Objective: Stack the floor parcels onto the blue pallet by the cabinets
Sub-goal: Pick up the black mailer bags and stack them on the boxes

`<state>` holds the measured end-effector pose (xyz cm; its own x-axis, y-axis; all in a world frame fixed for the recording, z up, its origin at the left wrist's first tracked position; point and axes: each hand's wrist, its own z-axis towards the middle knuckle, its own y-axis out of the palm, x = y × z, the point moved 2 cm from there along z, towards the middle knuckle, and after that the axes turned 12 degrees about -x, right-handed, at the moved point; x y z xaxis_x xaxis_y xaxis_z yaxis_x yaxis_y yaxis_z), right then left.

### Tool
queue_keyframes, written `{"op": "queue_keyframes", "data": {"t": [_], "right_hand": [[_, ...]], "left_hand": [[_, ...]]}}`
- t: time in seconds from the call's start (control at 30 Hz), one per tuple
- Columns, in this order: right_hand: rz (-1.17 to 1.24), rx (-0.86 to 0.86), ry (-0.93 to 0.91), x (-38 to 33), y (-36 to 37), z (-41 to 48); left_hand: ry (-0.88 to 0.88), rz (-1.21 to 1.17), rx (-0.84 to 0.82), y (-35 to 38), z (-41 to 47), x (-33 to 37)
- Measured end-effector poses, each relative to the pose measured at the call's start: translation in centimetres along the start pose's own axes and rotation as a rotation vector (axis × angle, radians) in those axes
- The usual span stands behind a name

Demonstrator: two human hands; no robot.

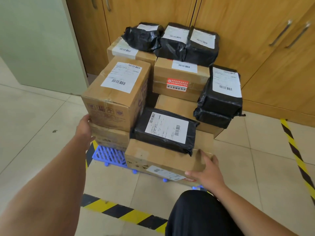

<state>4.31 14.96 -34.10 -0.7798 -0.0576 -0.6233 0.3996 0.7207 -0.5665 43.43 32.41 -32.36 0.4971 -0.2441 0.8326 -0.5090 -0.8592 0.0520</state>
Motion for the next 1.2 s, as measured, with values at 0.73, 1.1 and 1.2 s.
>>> {"op": "queue_keyframes", "data": {"t": [0.73, 1.1, 1.2], "right_hand": [[1.2, 0.073, 0.0, -3.1, -10.5, 8.5], [1.117, 0.11, -0.026, -2.1, -10.0, 10.5], [1.133, 0.113, -0.021, -1.8, -10.0, 10.8]], "left_hand": [[-0.013, -0.12, 0.003, 0.2, -0.8, -0.9], [-0.027, -0.106, 0.034, 0.8, -0.8, -1.0], [-0.03, -0.109, 0.035, 1.1, -0.8, -0.9]]}}
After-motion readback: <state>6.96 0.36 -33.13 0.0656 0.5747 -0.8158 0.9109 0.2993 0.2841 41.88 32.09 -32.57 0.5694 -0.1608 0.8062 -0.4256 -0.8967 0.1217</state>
